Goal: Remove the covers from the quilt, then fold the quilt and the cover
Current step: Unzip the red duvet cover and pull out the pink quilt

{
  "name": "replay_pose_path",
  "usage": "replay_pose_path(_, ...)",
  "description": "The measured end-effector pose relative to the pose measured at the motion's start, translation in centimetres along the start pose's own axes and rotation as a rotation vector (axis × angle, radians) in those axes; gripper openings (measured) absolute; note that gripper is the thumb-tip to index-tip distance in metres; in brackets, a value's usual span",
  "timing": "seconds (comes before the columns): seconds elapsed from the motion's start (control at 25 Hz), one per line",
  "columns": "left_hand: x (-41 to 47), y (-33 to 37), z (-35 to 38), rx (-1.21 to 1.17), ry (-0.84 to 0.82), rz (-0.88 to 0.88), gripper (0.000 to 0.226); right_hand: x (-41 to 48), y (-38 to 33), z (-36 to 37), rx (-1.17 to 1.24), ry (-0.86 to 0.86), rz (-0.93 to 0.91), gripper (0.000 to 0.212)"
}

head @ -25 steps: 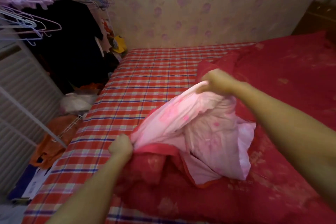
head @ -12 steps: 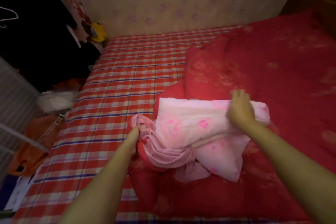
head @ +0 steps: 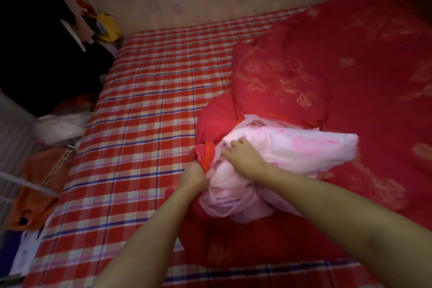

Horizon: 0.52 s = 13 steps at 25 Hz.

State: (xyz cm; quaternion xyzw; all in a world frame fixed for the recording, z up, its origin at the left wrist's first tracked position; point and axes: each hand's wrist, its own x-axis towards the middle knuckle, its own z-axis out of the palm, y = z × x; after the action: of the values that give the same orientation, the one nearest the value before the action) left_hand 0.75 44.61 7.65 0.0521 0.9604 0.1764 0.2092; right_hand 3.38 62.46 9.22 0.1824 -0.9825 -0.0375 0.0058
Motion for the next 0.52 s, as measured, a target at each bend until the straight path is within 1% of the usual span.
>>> replay_pose_path(0.04,0.4,-0.3,-1.7,0.032,0.073,0.001,0.048,-0.3,1.9,-3.0,0.071,0.133,0.180,0.026)
replay_pose_path(0.08,1.1,-1.2,-3.6,0.056,0.155,-0.015,0.045,-1.2,5.4,-5.4,0.064,0.280,0.371,0.023)
replay_pose_path(0.12,1.8,-2.8,-5.5,0.085,0.220,-0.046,0.041,-2.9,9.2,-8.1,0.118,0.349,0.572,0.022)
replay_pose_path(0.2,2.7,-6.8,-8.3,0.166,0.323,-0.136,0.034,-8.9,17.0,-11.6,0.270,0.529,0.980,0.035)
replay_pose_path(0.24,2.9,-8.6,-8.8,0.187,0.341,-0.183,0.034,-12.5,19.7,-11.7,0.303,0.544,1.171,0.045)
replay_pose_path(0.28,3.0,-9.4,-8.7,0.183,0.332,-0.221,0.036,-15.2,21.4,-11.0,0.291,0.514,1.296,0.053)
replay_pose_path(0.32,3.6,-9.5,-7.9,0.182,0.295,-0.243,0.038,-17.2,22.3,-9.5,0.249,0.432,1.376,0.056)
replay_pose_path(0.36,3.9,-8.8,-7.1,0.194,0.235,-0.251,0.044,-18.1,22.2,-7.5,0.246,0.334,1.439,0.053)
replay_pose_path(0.4,4.4,-8.0,-6.4,0.207,0.170,-0.244,0.056,-18.0,21.6,-5.5,0.254,0.257,1.515,0.044)
replay_pose_path(0.44,4.8,-6.4,-5.7,0.191,0.094,-0.205,0.074,-17.4,20.5,-4.0,0.257,0.201,1.606,0.038)
replay_pose_path(0.48,5.0,-4.6,-5.2,0.121,0.041,-0.152,0.091,-16.1,19.2,-3.1,0.246,0.166,1.627,0.036)
replay_pose_path(0.52,5.3,-2.8,-4.6,-0.005,-0.001,-0.084,0.100,-14.3,17.2,-2.8,0.202,0.223,1.531,0.037)
